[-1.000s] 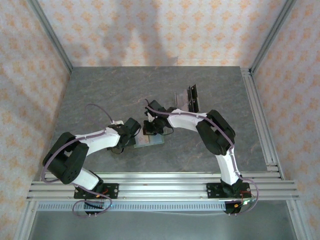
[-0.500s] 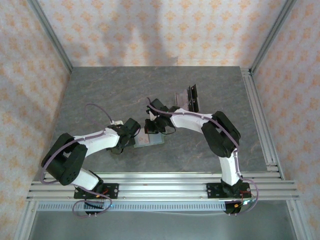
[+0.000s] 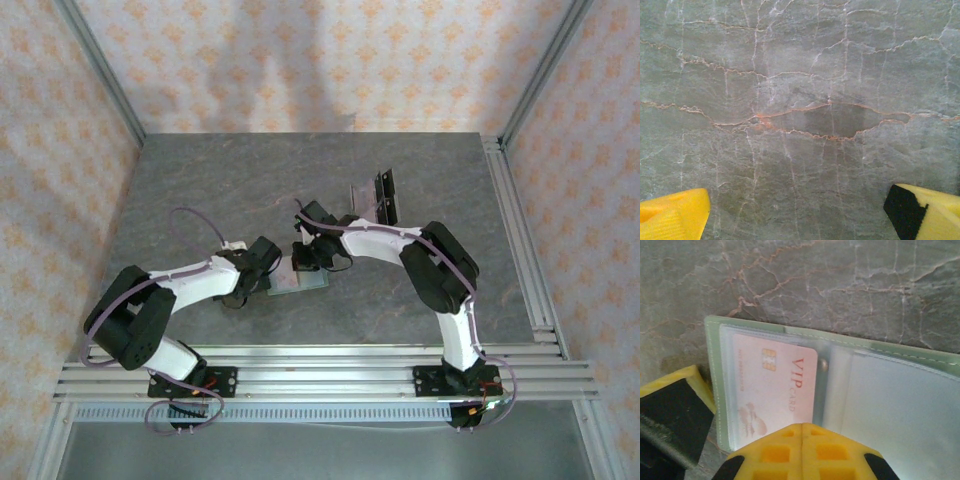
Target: Put the credit cards into the card holder
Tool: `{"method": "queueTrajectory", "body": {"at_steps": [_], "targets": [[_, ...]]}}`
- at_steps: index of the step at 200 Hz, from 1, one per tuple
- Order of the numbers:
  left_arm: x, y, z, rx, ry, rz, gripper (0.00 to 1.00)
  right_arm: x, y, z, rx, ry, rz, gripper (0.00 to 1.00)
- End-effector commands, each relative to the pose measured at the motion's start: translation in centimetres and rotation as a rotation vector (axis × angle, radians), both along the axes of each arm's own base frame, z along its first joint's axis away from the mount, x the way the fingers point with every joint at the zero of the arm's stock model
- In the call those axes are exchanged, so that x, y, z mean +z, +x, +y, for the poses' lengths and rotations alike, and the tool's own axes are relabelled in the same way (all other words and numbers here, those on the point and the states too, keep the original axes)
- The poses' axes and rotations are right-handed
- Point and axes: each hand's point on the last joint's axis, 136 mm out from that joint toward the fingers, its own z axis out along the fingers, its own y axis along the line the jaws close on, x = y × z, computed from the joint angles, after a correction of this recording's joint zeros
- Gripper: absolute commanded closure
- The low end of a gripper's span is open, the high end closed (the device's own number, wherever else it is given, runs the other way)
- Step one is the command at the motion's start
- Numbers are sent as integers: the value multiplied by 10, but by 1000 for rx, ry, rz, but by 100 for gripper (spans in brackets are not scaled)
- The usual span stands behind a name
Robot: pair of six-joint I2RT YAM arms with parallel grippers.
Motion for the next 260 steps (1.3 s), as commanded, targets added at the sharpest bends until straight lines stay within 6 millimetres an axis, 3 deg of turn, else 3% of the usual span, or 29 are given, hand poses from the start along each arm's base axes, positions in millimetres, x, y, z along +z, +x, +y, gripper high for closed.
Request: {"method": "queueTrajectory", "body": {"at_steps": [1,181,260], "targets": [[-15,-7,6,12,32,35,5,-13,1,-5,4,-30,6,100],[-26,-5,-3,-6,0,53,6,-8,-2,27,17,60,58,100],[-20,-5,-1,4,6,45,6,15,-1,39,12,157,64,100]]}}
